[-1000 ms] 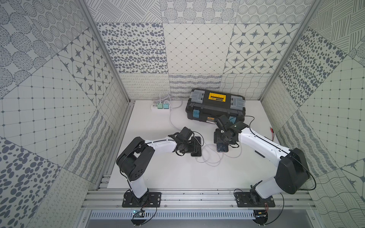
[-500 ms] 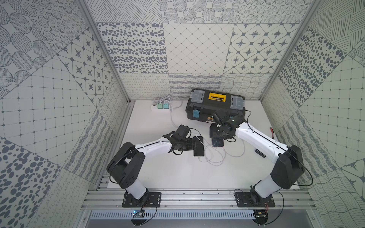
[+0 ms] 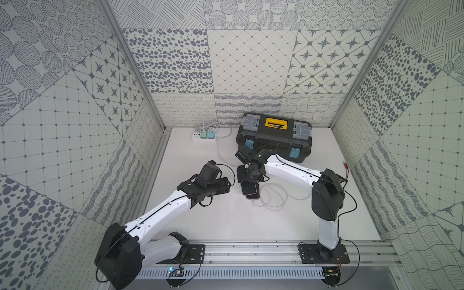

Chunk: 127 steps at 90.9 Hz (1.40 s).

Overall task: Unplug the charging cable from the phone
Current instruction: Place the phone at the center of the board.

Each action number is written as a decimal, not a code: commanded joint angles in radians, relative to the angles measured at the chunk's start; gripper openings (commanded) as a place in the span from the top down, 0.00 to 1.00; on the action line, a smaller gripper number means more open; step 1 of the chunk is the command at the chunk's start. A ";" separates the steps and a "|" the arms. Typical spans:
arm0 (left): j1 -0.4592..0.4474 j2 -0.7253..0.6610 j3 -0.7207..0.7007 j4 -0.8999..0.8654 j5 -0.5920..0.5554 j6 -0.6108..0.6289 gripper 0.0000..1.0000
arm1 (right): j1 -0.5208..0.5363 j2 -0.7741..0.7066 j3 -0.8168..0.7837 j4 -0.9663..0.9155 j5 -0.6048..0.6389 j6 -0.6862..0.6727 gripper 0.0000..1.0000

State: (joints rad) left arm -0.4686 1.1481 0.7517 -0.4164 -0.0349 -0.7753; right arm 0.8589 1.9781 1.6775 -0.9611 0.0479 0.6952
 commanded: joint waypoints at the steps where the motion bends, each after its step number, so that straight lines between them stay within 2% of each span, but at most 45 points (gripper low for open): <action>1: 0.033 -0.093 -0.032 -0.145 -0.088 0.032 0.28 | 0.029 0.036 0.072 0.018 -0.029 0.056 0.45; 29: 0.047 -0.221 -0.069 -0.218 -0.108 -0.009 0.28 | 0.070 0.159 0.170 0.020 -0.098 0.114 0.45; 87: 0.047 -0.289 -0.098 -0.250 -0.114 -0.028 0.28 | 0.095 0.279 0.228 -0.020 -0.139 0.195 0.45; 112: 0.048 -0.286 -0.101 -0.240 -0.114 -0.025 0.29 | 0.095 0.303 0.243 -0.051 -0.141 0.207 0.40; 127: 0.048 -0.281 -0.099 -0.235 -0.113 -0.024 0.28 | 0.094 0.320 0.256 -0.060 -0.145 0.211 0.34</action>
State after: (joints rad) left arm -0.4263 0.8627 0.6544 -0.6456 -0.1314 -0.7956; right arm 0.9489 2.2864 1.8908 -1.0145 -0.0898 0.8886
